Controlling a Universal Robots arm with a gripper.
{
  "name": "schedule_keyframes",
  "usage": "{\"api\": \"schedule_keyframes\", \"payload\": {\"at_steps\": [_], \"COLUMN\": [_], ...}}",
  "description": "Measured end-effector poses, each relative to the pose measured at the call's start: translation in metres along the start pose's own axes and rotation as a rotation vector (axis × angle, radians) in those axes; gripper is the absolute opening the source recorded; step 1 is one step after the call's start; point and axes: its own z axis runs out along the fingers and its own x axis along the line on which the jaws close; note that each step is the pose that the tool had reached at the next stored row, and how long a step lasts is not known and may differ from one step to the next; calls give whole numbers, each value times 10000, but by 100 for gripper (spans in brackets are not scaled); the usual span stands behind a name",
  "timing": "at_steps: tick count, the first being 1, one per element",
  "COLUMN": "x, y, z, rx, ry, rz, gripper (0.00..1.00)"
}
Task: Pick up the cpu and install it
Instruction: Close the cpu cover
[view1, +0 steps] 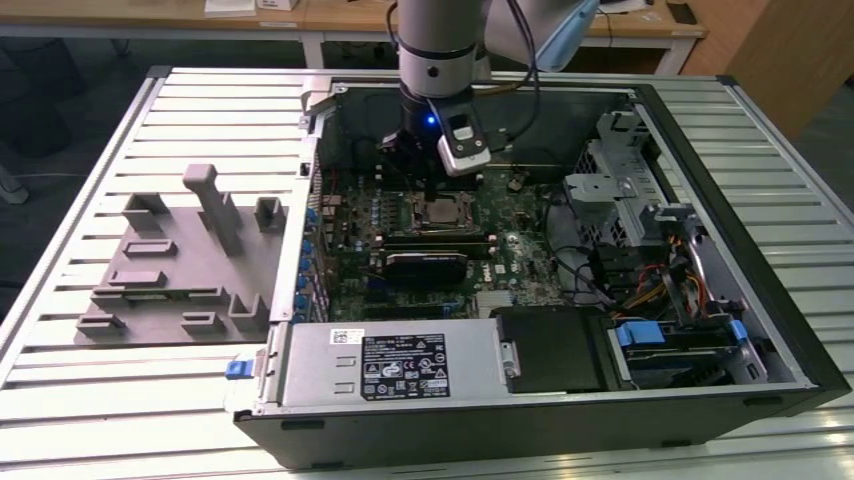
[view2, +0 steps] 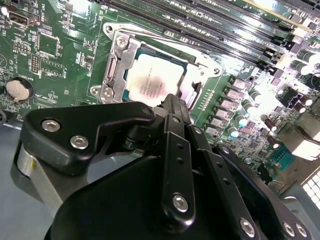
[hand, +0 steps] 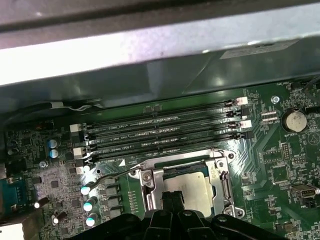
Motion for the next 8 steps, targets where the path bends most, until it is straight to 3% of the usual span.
{"api": "schedule_keyframes", "payload": {"at_steps": [8], "x": [5], "y": [-40], "z": [39], "rx": [0], "ry": [-1], "rz": [1], "gripper": [11]}}
